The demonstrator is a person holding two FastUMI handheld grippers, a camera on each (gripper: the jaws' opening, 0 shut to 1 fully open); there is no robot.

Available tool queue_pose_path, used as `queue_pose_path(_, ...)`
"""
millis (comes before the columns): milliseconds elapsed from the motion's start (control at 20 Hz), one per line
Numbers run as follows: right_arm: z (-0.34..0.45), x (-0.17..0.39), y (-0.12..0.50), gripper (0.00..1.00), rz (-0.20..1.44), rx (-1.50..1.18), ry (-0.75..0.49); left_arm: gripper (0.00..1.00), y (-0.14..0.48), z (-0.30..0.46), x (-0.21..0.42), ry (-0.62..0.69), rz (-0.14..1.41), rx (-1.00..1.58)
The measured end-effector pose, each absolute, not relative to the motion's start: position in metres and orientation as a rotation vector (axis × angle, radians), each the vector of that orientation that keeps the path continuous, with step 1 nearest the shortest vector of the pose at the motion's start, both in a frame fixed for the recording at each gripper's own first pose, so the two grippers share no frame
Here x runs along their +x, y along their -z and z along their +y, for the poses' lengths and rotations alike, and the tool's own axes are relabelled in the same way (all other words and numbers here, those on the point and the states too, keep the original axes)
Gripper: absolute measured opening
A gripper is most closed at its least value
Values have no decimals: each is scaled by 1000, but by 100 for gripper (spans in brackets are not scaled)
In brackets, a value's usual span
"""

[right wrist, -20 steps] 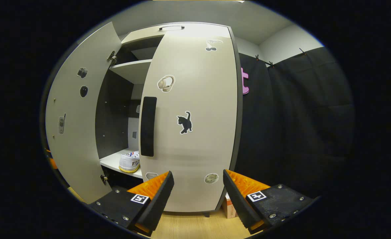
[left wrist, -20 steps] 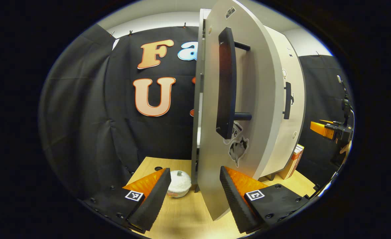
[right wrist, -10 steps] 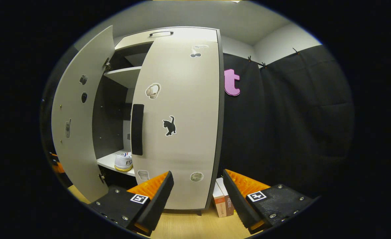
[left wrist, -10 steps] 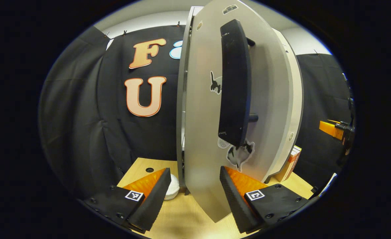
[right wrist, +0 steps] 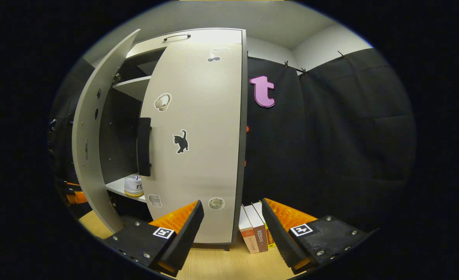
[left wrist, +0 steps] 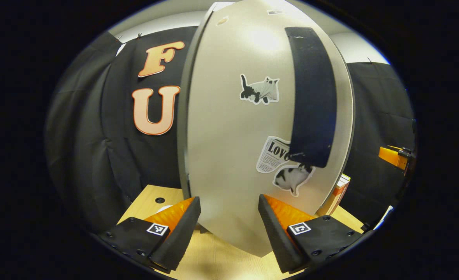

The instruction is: Grab one shoe with the right hand and put it into the shoe cabinet, grab the other shoe with the left hand and put it into the shoe cabinet; then close the right door with the right hand and the left door with the left hand.

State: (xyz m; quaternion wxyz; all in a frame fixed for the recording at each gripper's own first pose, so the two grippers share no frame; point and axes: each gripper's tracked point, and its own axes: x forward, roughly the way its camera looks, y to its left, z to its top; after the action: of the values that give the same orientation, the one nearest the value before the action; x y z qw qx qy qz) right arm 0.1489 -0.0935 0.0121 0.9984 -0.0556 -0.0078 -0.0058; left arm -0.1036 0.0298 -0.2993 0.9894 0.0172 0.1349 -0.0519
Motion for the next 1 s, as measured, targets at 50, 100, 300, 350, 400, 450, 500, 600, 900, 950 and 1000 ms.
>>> queue_pose_path(50,-98,150,-12,92,-15,-110,15,96,300,26,-94,101,267,51)
queue_pose_path(100,-103,151,-12,92,-14,-108,18,97,300,24,-84,92,262,71)
queue_pose_path(300,-118,156,-11,93,-14,-96,30,94,298,30,-71,49,235,118)
queue_pose_path(350,-121,158,-11,93,-14,-94,32,94,298,30,-70,46,234,111)
queue_pose_path(400,-123,159,-10,92,-13,-92,30,95,299,30,-68,45,237,99)
queue_pose_path(450,-124,162,-9,93,-10,-91,28,95,299,29,-66,43,242,95)
queue_pose_path(500,-124,164,-9,92,-6,-89,24,96,300,28,-65,40,244,96)
queue_pose_path(600,-123,166,-12,93,-13,-85,11,95,300,27,-61,26,244,112)
queue_pose_path(900,-118,173,-27,93,-35,-91,-16,94,300,22,-56,31,265,105)
queue_pose_path(950,-118,174,-30,93,-35,-93,-18,94,301,23,-59,21,285,93)
queue_pose_path(1000,-119,174,-32,93,-25,-101,-12,95,301,22,-62,14,313,83)
